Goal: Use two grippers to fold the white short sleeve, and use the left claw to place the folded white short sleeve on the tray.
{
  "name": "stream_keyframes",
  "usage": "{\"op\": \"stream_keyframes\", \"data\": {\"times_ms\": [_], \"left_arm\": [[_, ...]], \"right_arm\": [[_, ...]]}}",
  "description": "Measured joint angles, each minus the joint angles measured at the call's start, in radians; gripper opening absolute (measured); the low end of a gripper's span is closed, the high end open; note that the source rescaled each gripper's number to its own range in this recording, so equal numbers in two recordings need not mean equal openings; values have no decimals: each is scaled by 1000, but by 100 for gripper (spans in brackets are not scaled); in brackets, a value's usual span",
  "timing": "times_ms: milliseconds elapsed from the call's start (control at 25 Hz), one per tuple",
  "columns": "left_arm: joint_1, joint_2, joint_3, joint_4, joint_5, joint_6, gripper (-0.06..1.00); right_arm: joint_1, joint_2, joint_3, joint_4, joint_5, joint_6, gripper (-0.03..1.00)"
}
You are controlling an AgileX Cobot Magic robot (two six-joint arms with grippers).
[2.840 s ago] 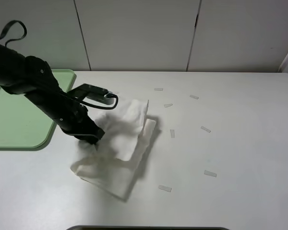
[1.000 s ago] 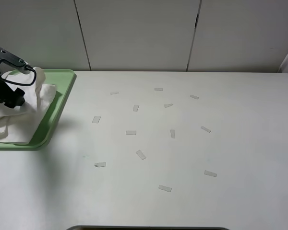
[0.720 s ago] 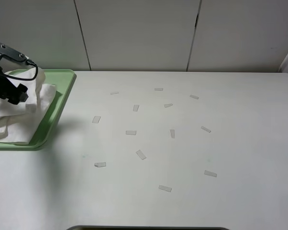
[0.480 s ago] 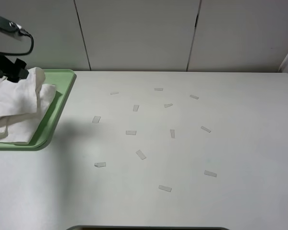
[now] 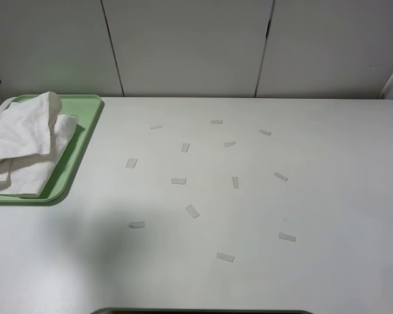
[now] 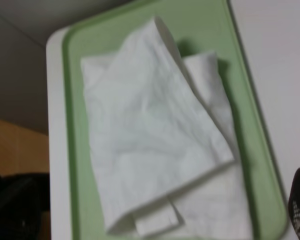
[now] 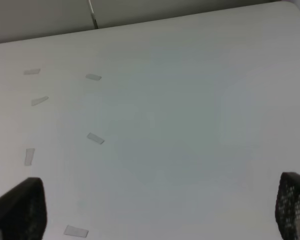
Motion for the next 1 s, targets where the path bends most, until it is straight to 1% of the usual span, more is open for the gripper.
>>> {"op": "stream_keyframes", "data": {"times_ms": [40,80,120,200,240,280,320,400,560,680,760,840,880,1000], "left_arm": [[-9,-31,0,-16,35,-1,100],[-9,-31,0,-16,35,-1,100],[-15,-52,0,-31,66,-1,100],[-27,-118,0,-84,140,-3,100],[-30,-166,0,-112,198,-3,100],[-30,-203,0,-123,238,-3,100],[-30,-282,0,-133,340,-3,100],[-30,-389,0,-135,402,4,100],[-30,-596,15,-135,449,25,100],[-30,-760,105,-144,471,39,100],[-30,-827,147,-162,477,39,100],[-30,-885,183,-199,478,39,100],[-30,-885,183,-199,478,39,100],[-30,-963,231,-255,477,39,100]], "right_arm": [[0,0,0,0,0,0,100],[0,0,0,0,0,0,100],[0,0,0,0,0,0,100],[0,0,0,0,0,0,100],[0,0,0,0,0,0,100],[0,0,0,0,0,0,100],[0,0,0,0,0,0,100],[0,0,0,0,0,0,100],[0,0,0,0,0,0,100],[0,0,0,0,0,0,100],[0,0,0,0,0,0,100],[0,0,0,0,0,0,100],[0,0,0,0,0,0,100],[0,0,0,0,0,0,100]]}}
